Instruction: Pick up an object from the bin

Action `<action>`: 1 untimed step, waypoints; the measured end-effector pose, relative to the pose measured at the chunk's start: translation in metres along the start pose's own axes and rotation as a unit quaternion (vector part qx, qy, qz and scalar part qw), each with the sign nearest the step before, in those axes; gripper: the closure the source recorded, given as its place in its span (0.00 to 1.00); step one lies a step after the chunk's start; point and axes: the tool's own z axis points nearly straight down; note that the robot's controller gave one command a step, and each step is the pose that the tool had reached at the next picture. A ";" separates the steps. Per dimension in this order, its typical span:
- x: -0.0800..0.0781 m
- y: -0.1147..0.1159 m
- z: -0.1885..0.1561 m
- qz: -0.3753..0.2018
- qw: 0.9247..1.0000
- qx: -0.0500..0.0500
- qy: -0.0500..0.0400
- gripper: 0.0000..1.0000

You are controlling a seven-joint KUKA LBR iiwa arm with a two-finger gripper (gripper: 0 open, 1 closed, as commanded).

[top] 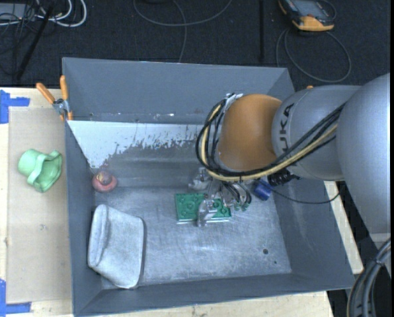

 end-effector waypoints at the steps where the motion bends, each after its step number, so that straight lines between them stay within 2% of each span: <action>1: 0.000 0.015 -0.127 -0.002 1.000 0.001 0.003 1.00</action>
Offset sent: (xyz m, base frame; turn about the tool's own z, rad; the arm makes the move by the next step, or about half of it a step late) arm -0.0044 0.0137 0.1224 -0.0029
